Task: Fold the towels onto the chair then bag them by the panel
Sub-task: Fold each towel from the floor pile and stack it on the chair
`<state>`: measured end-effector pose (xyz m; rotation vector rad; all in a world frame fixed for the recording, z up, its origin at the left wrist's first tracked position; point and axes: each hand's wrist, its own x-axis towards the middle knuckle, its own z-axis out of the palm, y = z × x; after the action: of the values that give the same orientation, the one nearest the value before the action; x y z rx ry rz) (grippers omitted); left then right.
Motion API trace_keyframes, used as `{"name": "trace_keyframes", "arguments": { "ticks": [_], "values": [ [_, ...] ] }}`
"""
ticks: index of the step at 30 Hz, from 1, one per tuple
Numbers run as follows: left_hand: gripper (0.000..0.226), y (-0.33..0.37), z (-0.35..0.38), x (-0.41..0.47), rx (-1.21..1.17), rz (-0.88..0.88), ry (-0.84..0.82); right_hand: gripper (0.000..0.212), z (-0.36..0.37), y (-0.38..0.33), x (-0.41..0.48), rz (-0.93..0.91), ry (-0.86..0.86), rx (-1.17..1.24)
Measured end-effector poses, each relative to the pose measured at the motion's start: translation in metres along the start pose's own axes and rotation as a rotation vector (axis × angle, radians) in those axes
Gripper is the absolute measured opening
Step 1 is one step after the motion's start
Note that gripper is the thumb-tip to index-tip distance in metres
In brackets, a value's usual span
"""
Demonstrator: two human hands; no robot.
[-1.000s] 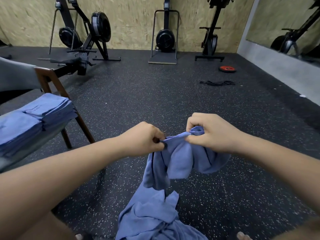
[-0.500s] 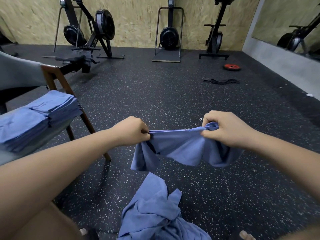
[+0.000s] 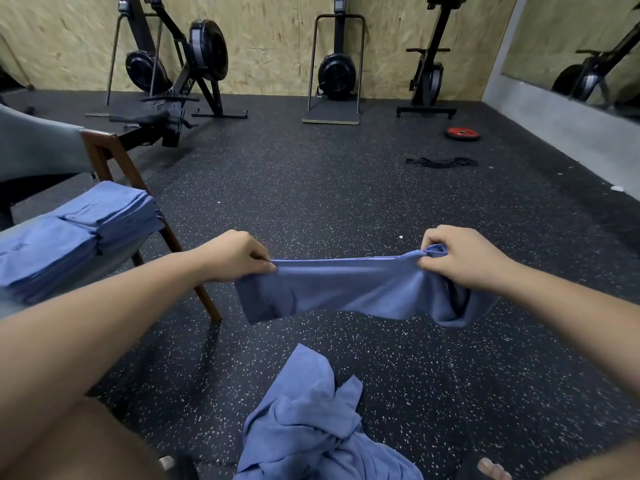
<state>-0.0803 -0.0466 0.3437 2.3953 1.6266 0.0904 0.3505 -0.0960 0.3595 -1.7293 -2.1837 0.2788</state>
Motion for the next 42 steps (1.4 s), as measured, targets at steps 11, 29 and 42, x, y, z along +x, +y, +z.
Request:
{"name": "trace_keyframes", "arguments": {
  "ticks": [11,29,42],
  "values": [
    [0.034,-0.008,-0.005,-0.003,-0.049,0.002,0.098,0.018,0.002,0.012,0.003,0.091,0.022,0.051],
    [0.029,-0.015,-0.009,-0.006,-0.045,0.054,0.215,0.019,-0.001,0.019,0.000,0.145,0.019,0.120],
    [0.021,-0.010,-0.007,-0.008,-0.346,-0.093,0.191,0.016,0.016,0.028,0.000,0.223,0.056,0.123]
  ]
}}
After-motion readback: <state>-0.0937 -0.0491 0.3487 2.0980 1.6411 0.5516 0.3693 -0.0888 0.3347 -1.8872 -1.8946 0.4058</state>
